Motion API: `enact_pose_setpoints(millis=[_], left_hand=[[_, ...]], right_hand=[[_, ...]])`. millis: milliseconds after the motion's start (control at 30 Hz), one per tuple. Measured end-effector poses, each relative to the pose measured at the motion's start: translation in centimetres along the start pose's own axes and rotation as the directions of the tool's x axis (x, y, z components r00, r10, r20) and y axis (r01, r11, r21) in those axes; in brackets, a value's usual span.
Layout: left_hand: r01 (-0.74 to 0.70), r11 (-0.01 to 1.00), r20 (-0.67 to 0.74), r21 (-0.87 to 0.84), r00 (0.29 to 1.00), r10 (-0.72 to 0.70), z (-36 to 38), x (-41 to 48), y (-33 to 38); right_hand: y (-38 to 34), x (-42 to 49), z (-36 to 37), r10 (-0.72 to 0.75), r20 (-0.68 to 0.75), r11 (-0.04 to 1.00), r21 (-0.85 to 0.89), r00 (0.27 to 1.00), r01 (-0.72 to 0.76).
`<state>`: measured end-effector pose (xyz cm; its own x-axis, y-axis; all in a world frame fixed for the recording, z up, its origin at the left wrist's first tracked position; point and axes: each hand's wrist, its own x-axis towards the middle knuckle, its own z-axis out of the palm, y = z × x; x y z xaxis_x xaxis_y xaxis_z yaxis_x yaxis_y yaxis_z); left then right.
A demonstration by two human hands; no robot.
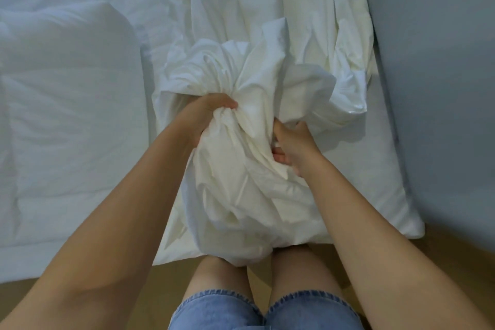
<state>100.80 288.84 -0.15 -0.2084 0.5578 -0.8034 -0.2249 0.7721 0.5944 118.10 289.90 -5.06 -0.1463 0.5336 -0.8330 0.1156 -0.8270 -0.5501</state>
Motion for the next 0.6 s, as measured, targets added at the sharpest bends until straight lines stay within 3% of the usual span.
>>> enact_pose_setpoints(millis=[167,267,333,400,467,600], left_hand=[[0.024,1.000,0.077,0.014,0.997,-0.025,-0.9,-0.3,-0.4],[-0.024,0.999,0.025,-0.038,0.999,0.025,-1.1,-0.6,0.2],[-0.075,0.993,-0.098,-0.094,0.993,0.065,-2.5,-0.4,0.8],[-0.125,0.988,-0.212,-0.086,0.972,0.104,-4.8,0.0,1.1],[-0.113,0.992,-0.243,-0.046,0.965,0.099,-6.1,0.2,0.9],[-0.051,0.999,-0.173,-0.019,0.984,0.046,-5.2,0.4,0.1]], right_hand=[[-1.4,-0.4,2.1,-0.335,0.095,0.925,-0.156,0.937,0.347],[-2.9,-0.6,2.2,-0.443,-0.086,0.891,-0.146,0.892,0.429],[-4.6,-0.1,0.1,-0.361,-0.379,0.915,0.033,0.852,0.402],[-6.7,0.3,-3.2,-0.174,-0.506,0.829,0.388,0.845,0.404],[-7.7,0.9,-5.4,-0.153,-0.470,0.749,0.518,0.869,0.412],[-6.3,1.3,-3.4,-0.320,-0.167,0.887,0.294,0.933,0.356]])
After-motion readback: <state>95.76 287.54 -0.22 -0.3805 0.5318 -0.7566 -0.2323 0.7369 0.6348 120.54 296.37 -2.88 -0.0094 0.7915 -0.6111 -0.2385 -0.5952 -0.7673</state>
